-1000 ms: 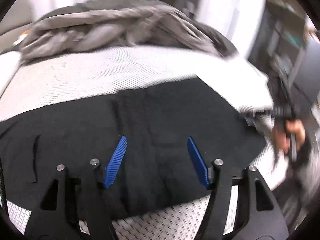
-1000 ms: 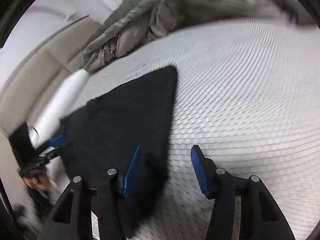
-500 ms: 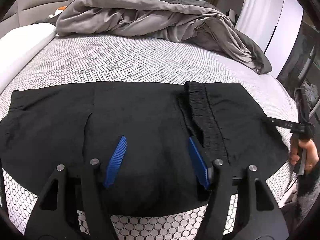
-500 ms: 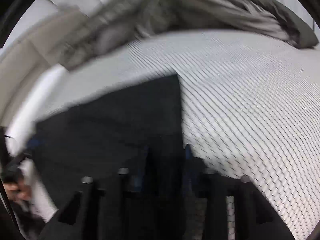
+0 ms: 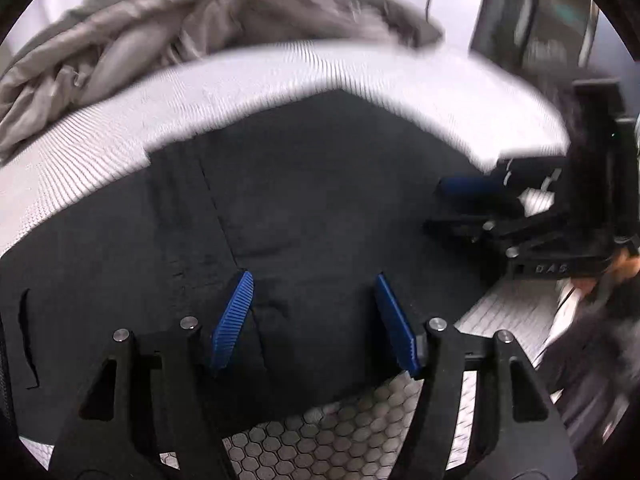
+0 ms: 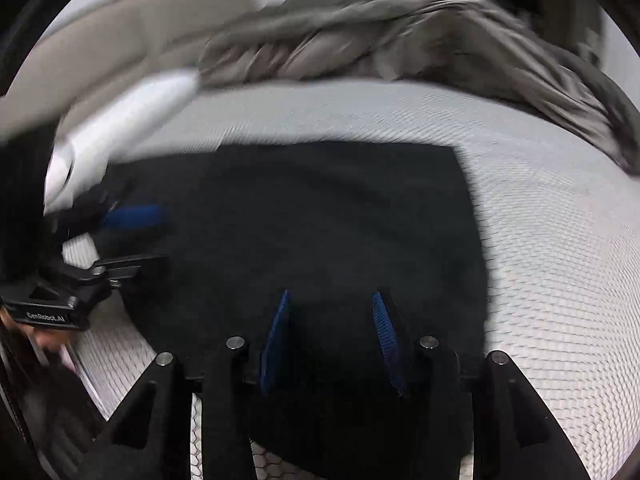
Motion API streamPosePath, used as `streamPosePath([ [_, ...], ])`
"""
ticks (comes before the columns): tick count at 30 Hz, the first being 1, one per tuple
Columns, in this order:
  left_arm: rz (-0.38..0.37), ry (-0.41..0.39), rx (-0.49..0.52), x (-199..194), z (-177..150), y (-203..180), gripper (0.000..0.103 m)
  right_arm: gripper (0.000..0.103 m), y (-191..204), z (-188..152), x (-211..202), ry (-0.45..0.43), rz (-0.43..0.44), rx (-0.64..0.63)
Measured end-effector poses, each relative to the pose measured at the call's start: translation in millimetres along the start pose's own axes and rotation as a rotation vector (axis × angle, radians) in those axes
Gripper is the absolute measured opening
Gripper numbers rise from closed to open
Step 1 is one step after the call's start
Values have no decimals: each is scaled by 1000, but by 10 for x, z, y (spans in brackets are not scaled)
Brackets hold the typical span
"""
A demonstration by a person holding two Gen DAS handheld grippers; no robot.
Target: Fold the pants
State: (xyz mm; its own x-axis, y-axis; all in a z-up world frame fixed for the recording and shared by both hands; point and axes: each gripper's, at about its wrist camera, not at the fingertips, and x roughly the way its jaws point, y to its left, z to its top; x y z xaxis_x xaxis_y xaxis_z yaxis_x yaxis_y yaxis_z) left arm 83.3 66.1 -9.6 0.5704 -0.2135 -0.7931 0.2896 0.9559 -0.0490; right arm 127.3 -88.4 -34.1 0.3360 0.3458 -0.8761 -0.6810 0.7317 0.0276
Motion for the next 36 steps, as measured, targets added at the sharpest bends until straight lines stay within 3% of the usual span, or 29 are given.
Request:
streamPosePath([
  [3,-25,-10,1,-1,-100,59,61,44,-184,-192,-82,19,-54,-26],
  [5,-42,-9,-9,-37,-146,112,61,45,-509,-304,-185,33,-91,43],
  [7,-42,-4,-13,-107,-141,134,61,51,-794,-420,-298,35,-75,144],
  [8,-43,-16,-26,-203,-105,148,61,51,-938,-441,-410,-5,-8,228],
  [10,-64,-86,-55,-382,-29,152,61,51,-1022,-380,-563,-90,-7,295],
  [12,-66,-139,-96,-449,122,170,61,51,-885,-219,-610,-160,-53,272],
  [14,-62,-144,-103,-378,253,128,61,51,-702,-65,-492,-161,-30,250],
  [16,-28,-121,-84,-199,361,87,61,51,-446,55,-249,-134,11,237],
  [18,19,-57,-48,77,431,63,61,51,-252,126,86,-47,49,187],
  [20,39,16,-34,301,404,132,61,51,-90,183,260,-9,20,122],
  [23,3,-2,-9,275,310,197,61,52,-77,120,239,5,-46,8],
  [26,-9,4,-31,167,209,268,61,52,-355,-60,106,16,-159,14],
  [29,34,4,-24,73,151,233,61,55,-619,-229,-74,-4,-196,104],
  [33,18,-79,-57,-133,230,175,61,55,-681,-158,-305,-142,-128,215],
  [36,28,-105,-108,-74,367,155,61,54,-553,68,-221,-155,-44,236],
])
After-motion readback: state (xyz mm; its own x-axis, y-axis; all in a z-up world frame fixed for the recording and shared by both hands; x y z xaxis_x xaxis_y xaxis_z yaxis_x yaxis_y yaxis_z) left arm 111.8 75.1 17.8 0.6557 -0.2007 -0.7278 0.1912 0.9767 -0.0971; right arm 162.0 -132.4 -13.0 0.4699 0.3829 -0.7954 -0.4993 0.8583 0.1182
